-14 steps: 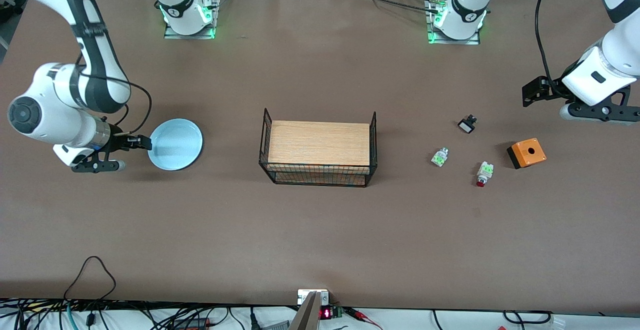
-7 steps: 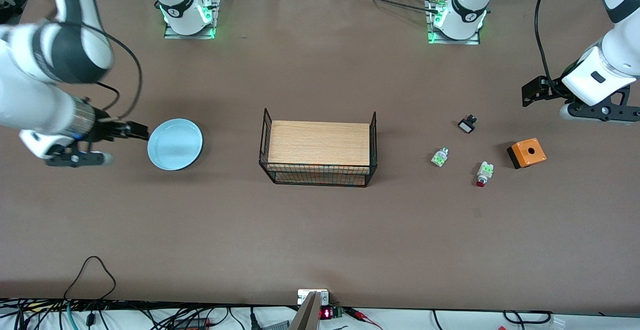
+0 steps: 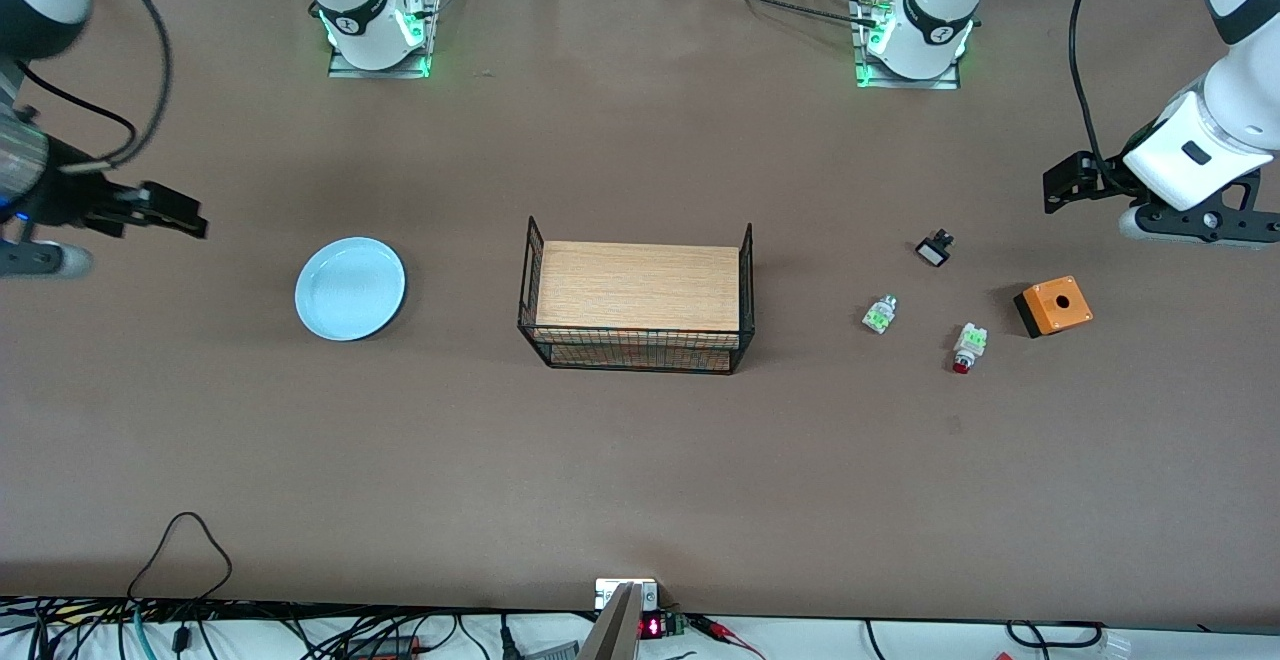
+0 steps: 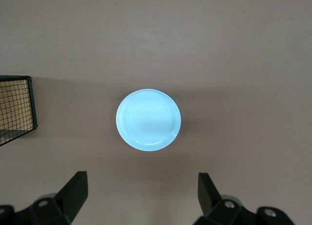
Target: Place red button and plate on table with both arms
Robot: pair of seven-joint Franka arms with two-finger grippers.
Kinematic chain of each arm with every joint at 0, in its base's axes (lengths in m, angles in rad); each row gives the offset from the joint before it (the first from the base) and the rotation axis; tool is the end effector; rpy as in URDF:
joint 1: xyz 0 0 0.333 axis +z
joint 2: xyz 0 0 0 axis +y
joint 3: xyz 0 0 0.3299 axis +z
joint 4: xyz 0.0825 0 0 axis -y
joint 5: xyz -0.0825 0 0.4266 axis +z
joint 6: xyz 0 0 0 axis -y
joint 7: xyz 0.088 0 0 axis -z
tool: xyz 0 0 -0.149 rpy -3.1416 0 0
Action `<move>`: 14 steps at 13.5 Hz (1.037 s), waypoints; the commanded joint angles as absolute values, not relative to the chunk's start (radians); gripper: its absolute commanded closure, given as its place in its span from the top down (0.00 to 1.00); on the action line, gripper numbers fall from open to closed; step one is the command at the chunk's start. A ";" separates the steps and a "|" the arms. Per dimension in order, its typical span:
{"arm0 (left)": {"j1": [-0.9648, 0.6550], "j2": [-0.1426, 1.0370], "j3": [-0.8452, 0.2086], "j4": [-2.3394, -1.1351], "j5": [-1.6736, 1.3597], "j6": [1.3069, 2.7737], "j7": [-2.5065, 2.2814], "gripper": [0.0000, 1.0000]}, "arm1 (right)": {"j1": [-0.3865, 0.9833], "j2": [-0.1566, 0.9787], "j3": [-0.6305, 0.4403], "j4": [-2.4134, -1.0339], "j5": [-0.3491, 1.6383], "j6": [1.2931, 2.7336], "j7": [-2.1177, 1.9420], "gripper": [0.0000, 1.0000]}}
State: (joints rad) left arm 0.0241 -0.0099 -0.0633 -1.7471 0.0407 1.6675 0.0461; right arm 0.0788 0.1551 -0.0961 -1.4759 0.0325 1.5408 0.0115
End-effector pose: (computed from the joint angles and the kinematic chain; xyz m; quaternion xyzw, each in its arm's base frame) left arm 0.5908 -0.0176 0.5197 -0.9982 0.0453 0.0349 0.0204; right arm 0.6374 -0.0022 0.5470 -0.9989 0.0144 0.0447 0.0089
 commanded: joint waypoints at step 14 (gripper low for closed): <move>0.031 0.028 -0.063 -1.672 0.037 1.657 0.041 1.00 | 0.058 0.003 -0.101 -1.644 0.003 1.559 -0.020 1.00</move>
